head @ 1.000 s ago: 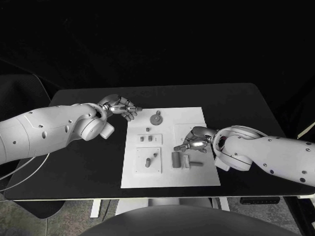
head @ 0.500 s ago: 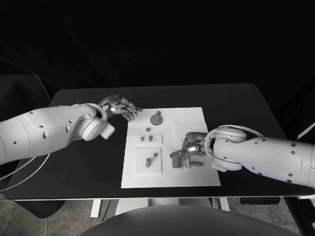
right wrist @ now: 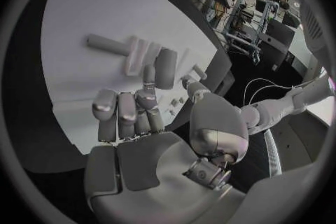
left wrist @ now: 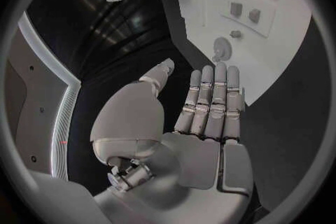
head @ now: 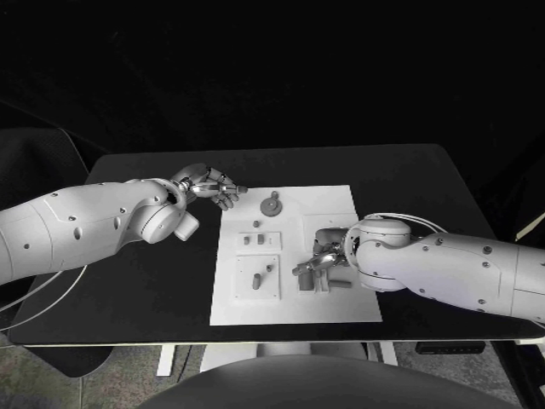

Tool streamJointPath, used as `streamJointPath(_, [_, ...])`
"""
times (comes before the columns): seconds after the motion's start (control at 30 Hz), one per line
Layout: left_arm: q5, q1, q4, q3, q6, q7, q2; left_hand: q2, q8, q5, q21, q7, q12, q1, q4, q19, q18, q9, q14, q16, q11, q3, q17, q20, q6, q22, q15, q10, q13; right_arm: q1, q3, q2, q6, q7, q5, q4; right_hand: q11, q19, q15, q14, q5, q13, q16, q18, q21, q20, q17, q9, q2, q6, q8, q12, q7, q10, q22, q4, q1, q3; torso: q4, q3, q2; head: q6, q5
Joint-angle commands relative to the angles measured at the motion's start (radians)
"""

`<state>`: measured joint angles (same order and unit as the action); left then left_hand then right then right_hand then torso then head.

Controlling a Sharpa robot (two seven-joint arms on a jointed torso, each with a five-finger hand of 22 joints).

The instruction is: Assemble the parts on the task board

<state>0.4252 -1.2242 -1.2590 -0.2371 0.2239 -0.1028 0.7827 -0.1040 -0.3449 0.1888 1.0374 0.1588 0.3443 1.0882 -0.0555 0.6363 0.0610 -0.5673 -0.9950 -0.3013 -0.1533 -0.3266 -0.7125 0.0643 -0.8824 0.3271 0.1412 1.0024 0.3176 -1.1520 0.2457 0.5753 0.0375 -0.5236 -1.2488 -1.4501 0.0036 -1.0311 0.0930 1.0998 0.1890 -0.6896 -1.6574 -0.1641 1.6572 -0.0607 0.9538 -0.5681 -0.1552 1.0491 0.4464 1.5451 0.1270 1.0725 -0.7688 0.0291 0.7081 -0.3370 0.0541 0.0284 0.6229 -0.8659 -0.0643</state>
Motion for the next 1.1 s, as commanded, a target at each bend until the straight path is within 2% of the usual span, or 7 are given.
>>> streamJointPath(0.03, [0.003,-0.001,-0.002,0.001,-0.014,-0.004,-0.005,0.002,0.002,-0.002,-0.003,-0.001,-0.007,-0.005,0.001,-0.001,0.015,0.002,-0.001,0.002,-0.001,0.001,0.002,-0.004,-0.008,0.002,0.0,-0.007,-0.001,0.002,0.0,-0.014,0.014,-0.019,-0.007,0.032,0.0,-0.008,0.0,0.01,-0.005,0.0,-0.139,-0.098,0.155,-0.002,0.002,-0.001,0.002,0.006,0.007,0.004,0.001,0.008,-0.002,0.007,-0.012,-0.003,0.0004,-0.001,0.0,-0.002,0.002])
streamJointPath(0.17, [0.003,-0.001,-0.001,0.001,-0.013,-0.004,-0.005,0.002,0.002,-0.002,-0.003,-0.001,-0.007,-0.005,0.002,-0.001,0.015,0.002,-0.001,0.002,-0.001,0.002,0.002,-0.003,-0.008,0.002,0.0,-0.007,-0.001,0.009,0.0,-0.024,0.022,-0.019,-0.006,0.047,-0.002,-0.011,0.001,0.013,-0.005,0.0,-0.139,-0.098,0.155,-0.003,0.003,-0.002,0.006,0.008,0.007,0.005,0.0,0.01,-0.003,0.008,-0.012,-0.004,0.0008,-0.0023,0.0,-0.005,0.002])
streamJointPath(0.77, [0.003,-0.001,-0.001,0.001,-0.013,-0.002,-0.005,0.001,0.002,-0.002,-0.003,0.0,-0.007,-0.007,0.002,-0.001,0.014,0.002,-0.001,0.002,-0.001,0.002,0.002,-0.003,-0.008,0.002,0.0,-0.007,-0.001,0.025,0.0,-0.05,0.032,-0.015,0.005,0.063,-0.004,-0.016,0.003,0.019,-0.004,0.001,-0.138,-0.098,0.155,-0.005,0.005,-0.001,0.017,0.01,0.006,0.005,0.0,0.015,-0.007,0.009,-0.01,-0.01,0.001,0.0008,0.0,-0.007,-0.001])
streamJointPath(0.83, [0.003,-0.001,-0.001,0.001,-0.013,-0.002,-0.005,0.001,0.002,-0.002,-0.003,0.0,-0.007,-0.007,0.002,-0.001,0.014,0.002,-0.001,0.002,-0.001,0.002,0.002,-0.003,-0.008,0.002,0.0,-0.007,-0.001,0.025,0.0,-0.05,0.023,-0.016,0.005,0.064,-0.007,-0.021,0.005,0.024,-0.003,0.002,-0.137,-0.098,0.154,-0.007,0.006,-0.001,0.028,0.012,0.005,0.005,-0.001,0.019,-0.01,0.006,0.0,-0.018,0.0009,0.0009,0.0,-0.007,0.0])
streamJointPath(0.93, [0.003,-0.001,-0.001,0.001,-0.013,-0.001,-0.004,0.001,0.002,-0.002,-0.003,0.0,-0.007,-0.007,0.002,-0.001,0.014,0.002,-0.001,0.002,-0.001,0.003,0.002,-0.003,-0.008,0.002,0.0,-0.007,-0.001,0.025,0.0,-0.049,0.019,-0.013,0.008,0.065,-0.011,-0.035,0.008,0.036,0.003,0.005,-0.13,-0.098,0.149,-0.012,0.013,0.001,0.07,0.017,-0.004,0.002,0.0,0.025,-0.024,-0.03,0.047,-0.05,0.0002,0.0008,-0.001,-0.007,0.0])
streamJointPath(1.0, [0.003,-0.001,-0.001,0.001,-0.014,0.0,-0.004,0.001,0.002,-0.002,-0.003,0.0,-0.007,-0.007,0.002,-0.001,0.014,0.002,-0.001,0.002,-0.001,0.003,0.002,-0.003,-0.008,0.002,0.0,-0.007,-0.001,0.025,0.0,-0.048,0.019,-0.013,0.011,0.064,-0.01,-0.042,0.007,0.042,0.033,0.008,-0.123,-0.098,0.143,-0.012,0.019,0.006,0.119,0.024,-0.016,-0.002,0.0,0.029,-0.039,-0.099,0.097,-0.079,0.0001,0.0006,-0.001,-0.007,0.0])
streamJointPath(1.1, [0.003,-0.001,0.0,0.001,-0.014,0.002,-0.004,0.001,0.002,-0.002,-0.003,0.0,-0.007,-0.007,0.002,-0.001,0.014,0.002,-0.001,0.002,-0.001,0.003,0.002,-0.003,-0.008,0.002,0.0,-0.007,-0.001,0.025,0.0,-0.046,0.011,-0.01,0.015,0.062,-0.009,-0.044,0.006,0.044,0.077,0.01,-0.119,-0.098,0.139,-0.01,0.025,0.009,0.156,0.03,-0.025,-0.004,0.001,0.032,-0.051,-0.148,0.14,-0.109,0.0005,0.0006,-0.001,-0.007,0.0])
